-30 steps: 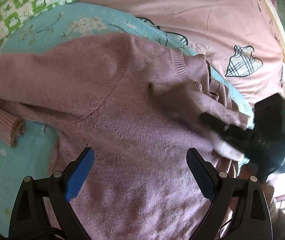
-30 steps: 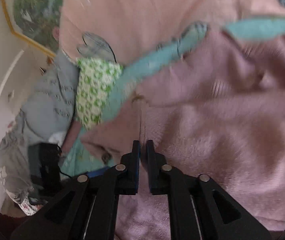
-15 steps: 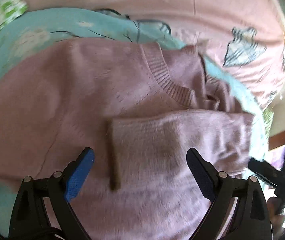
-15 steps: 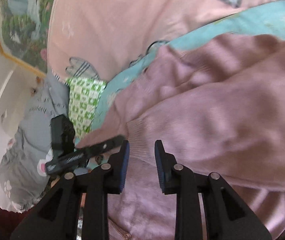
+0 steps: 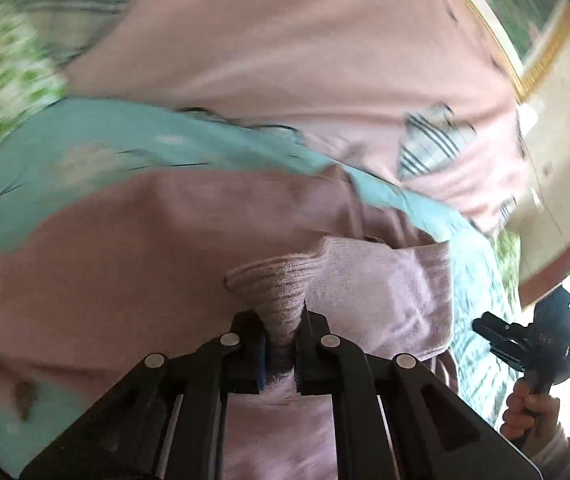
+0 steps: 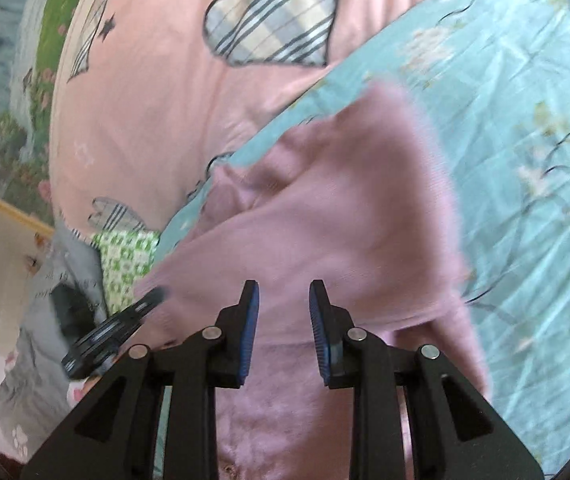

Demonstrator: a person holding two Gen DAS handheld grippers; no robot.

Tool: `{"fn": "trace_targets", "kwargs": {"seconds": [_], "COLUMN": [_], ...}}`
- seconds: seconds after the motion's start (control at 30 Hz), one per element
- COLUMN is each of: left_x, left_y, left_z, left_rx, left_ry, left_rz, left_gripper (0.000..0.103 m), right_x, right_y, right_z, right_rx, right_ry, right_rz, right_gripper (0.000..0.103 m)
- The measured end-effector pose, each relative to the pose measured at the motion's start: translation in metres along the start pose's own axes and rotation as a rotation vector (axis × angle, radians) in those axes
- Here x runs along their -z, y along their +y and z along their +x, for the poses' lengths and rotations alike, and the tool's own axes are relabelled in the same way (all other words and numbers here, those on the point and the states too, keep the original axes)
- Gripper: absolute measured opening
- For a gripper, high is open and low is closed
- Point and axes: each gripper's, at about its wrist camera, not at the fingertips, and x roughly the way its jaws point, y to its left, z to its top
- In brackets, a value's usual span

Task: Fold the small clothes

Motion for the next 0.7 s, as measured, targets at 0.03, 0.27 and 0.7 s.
{"fn": "trace_targets", "kwargs": {"seconds": [0.03, 0.27, 0.7], "left_x": [0.004, 0.023, 0.027], "left_y": [0.011, 0.036, 0.028], "left_z": [-0.003, 0.001, 0.018], "left_rx": [-0.015, -0.044, -0.063], "left_ry": [0.003, 0.063, 0.090], "left_rz": [-0.023, -0.083, -0.087], "left_gripper": [0.008, 0.008, 0.008], "right_x": [-0.002, -0.026, -0.076], "right_y": [-0.004, -0.026, -0.037], "right_z": [-0.002, 0.015, 0.094], "right_rx": [0.012, 0.106, 0.171], "right_ry": [-0.013, -0.035, 0.128], "right_rz": [0.005, -0.002, -0.137], "right_gripper": [0.028, 0.049, 0.011]}}
